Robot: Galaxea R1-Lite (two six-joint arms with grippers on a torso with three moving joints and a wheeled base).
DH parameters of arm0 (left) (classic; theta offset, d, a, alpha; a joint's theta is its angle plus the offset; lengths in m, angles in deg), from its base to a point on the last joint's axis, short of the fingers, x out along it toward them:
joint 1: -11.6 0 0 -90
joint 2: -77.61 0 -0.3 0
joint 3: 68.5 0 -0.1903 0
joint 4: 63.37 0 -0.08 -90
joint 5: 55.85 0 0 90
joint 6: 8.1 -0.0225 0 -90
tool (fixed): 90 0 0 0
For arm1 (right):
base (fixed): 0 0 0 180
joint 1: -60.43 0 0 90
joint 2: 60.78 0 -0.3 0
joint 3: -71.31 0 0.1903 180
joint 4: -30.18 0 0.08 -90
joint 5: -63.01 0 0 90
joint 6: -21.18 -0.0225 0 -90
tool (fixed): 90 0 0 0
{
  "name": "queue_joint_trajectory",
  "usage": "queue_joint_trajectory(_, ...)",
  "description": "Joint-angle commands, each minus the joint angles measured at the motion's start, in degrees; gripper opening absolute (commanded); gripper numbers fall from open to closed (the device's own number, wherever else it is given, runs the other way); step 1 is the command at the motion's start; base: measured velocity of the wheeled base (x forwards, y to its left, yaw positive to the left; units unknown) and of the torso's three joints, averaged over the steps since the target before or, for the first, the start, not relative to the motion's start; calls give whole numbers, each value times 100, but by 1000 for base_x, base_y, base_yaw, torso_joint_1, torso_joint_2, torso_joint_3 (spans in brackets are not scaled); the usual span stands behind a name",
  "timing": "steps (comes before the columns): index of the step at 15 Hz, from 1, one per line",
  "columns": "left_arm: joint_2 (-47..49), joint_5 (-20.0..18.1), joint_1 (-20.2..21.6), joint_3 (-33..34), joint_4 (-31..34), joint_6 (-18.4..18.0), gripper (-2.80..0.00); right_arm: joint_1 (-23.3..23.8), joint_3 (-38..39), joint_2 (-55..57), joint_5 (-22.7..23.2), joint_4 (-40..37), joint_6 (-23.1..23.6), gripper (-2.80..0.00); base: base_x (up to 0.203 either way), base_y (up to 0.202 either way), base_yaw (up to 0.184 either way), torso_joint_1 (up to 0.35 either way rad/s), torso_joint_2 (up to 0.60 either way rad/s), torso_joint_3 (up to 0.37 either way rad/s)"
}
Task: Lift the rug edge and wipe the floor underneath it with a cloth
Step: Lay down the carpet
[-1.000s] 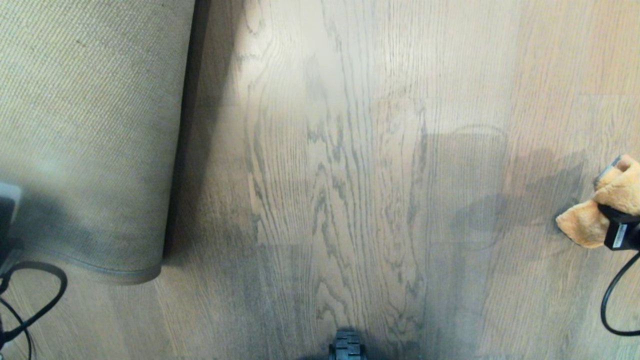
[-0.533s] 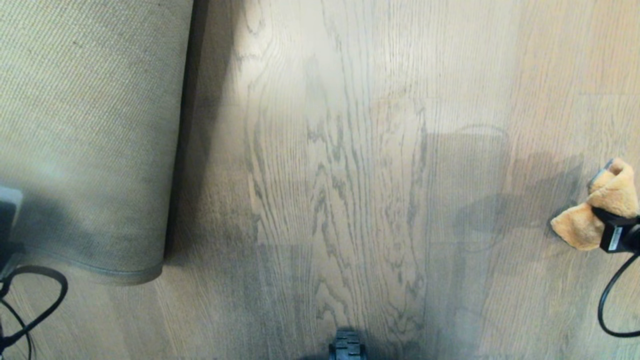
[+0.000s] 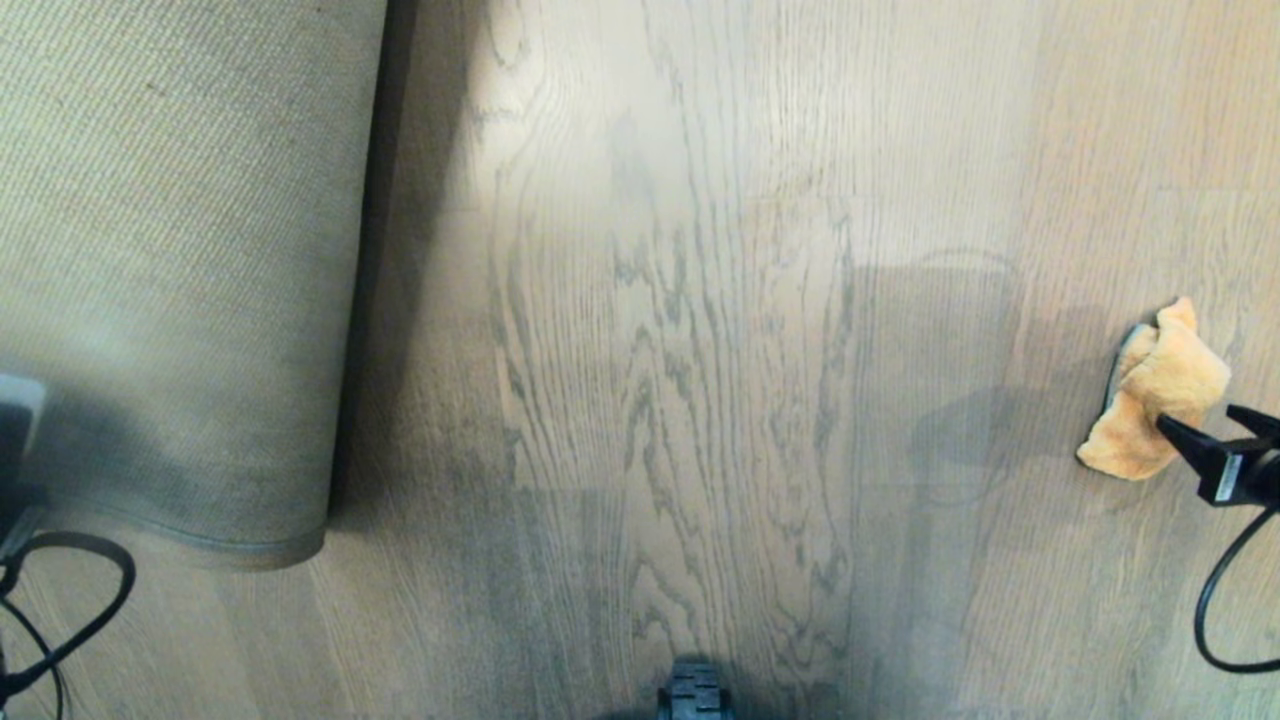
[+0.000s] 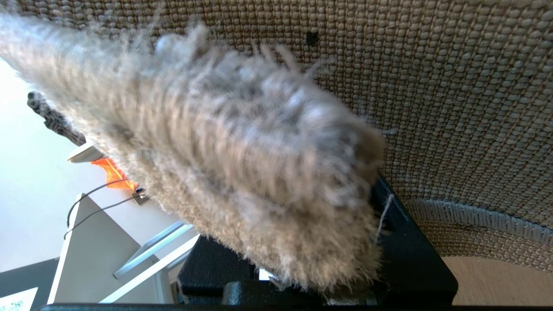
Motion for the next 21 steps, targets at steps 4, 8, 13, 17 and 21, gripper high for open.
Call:
queue_joint_trajectory(4, 15, 23, 3, -1, -274, -26, -280, 0, 31, -5, 12, 49, 8, 0, 0, 0, 0, 0, 0, 0)
queue_joint_trajectory(8, 24, 23, 3, 8, -274, -35, -280, -8, 95, -107, 21, 354, 8, 0, 0, 0, 0, 0, 0, 0)
queue_joint_trajectory(13, 24, 23, 3, 8, -274, -35, -280, -92, 660, -929, 21, 422, -13, 0, 0, 0, 0, 0, 0, 0)
queue_joint_trajectory(17, 24, 23, 3, 34, -274, -35, -280, -267, 835, -1527, 22, 244, -27, 0, 0, 0, 0, 0, 0, 0)
queue_joint_trajectory(21, 8, 23, 3, 35, -274, -35, -280, -308, 897, -1536, 30, 268, -11, 0, 0, 0, 0, 0, 0, 0)
